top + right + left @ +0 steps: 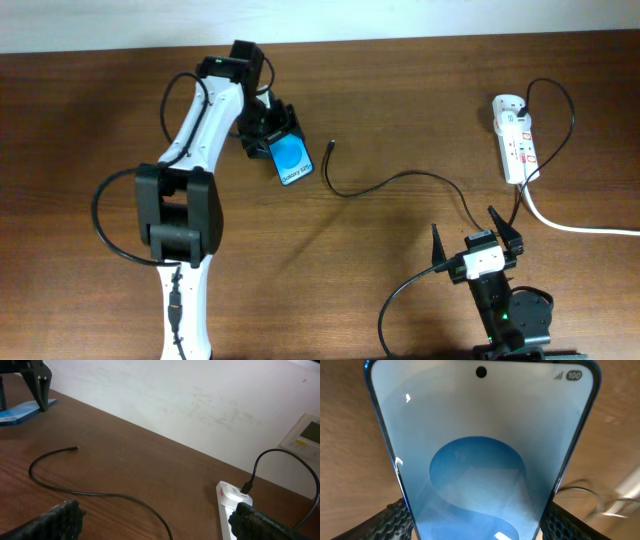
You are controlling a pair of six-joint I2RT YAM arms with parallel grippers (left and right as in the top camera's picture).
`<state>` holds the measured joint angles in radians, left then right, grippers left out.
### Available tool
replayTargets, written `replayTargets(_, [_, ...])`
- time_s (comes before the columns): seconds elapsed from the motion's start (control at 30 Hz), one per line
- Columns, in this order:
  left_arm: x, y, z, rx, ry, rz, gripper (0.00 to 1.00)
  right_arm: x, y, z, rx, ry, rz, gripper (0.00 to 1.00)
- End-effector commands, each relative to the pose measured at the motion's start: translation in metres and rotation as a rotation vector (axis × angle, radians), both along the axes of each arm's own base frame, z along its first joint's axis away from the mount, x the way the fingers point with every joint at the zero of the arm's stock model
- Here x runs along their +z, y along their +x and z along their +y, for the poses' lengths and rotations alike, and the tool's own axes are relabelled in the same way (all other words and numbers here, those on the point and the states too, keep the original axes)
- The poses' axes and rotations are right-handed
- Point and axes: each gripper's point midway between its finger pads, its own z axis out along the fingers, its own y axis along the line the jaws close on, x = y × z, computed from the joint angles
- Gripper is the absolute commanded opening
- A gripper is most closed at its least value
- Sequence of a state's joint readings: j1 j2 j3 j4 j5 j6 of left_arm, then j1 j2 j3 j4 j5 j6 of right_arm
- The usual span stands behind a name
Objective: Plug charger to phone and switch on socket
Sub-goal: 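Grasp the phone with the left gripper and lift it upright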
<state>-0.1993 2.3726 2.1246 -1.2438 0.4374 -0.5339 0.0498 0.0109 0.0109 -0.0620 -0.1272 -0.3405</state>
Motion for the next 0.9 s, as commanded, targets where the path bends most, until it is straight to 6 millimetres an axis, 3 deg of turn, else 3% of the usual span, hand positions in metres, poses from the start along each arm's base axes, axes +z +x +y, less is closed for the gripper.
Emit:
replayTargets(0.0, [0.021,0.006,-0.011,0.187,-0.164,0.103,0.00,-0.002,0.000,0.001,0.000,0.007,0.004,0.98])
replayTargets(0.3, [0.065,-0.003,-0.047,0.423,-0.488,0.430,0.00,-0.002,0.000,0.001,0.000,0.007,0.004,0.98])
replayTargets(0.5, [0.115,-0.012,-0.069,0.356,-0.771,0.577,0.00,-0.002,0.000,0.001,0.000,0.007,0.004,0.98])
replayTargets(0.6, [0.127,-0.014,-0.072,0.335,-0.839,0.609,0.00,-0.002,0.000,0.001,0.000,0.007,0.005,0.99])
replayTargets(0.77, [0.126,-0.014,-0.071,0.347,-0.828,0.620,0.00,0.005,0.000,0.001,0.000,0.009,-0.024,0.98])
replayTargets(0.87, [0.105,-0.011,-0.066,0.386,-0.717,0.572,0.00,0.008,0.000,0.001,-0.006,0.170,-0.009,0.98])
